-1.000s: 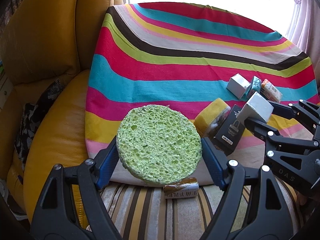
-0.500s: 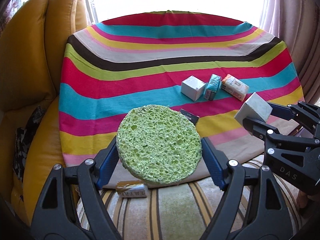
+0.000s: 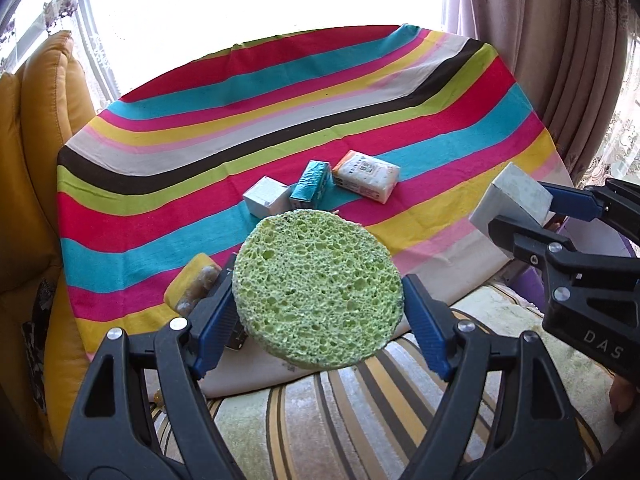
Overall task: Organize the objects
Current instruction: 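Carry the sponge and wrapped box over the purple storage box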
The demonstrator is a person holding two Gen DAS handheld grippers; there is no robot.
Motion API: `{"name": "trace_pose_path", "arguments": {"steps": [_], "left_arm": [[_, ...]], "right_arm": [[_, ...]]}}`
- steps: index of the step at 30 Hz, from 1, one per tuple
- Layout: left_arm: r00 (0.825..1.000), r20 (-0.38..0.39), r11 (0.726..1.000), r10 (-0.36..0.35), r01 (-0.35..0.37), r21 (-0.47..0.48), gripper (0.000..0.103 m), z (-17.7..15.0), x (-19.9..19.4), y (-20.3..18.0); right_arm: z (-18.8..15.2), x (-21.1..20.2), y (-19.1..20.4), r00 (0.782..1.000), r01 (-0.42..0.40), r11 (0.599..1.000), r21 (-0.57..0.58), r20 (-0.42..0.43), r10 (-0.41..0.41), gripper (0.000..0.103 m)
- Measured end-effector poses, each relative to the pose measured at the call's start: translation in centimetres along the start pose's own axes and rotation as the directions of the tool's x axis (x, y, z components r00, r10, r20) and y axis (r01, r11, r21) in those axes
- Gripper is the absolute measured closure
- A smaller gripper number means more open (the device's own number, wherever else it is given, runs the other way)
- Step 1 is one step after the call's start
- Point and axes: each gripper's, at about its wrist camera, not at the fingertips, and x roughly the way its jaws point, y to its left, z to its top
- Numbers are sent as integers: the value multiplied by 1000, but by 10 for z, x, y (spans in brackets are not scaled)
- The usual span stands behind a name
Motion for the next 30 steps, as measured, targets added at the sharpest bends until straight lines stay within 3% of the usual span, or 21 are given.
{"name": "trace_pose_path", "arguments": {"steps": [30], "left_arm": [[997,-13,975,-70,71,211,22,24,4,-108]], "right_arm": [[-59,-40,-115,992,129,970,206,-18,-128,53]]}}
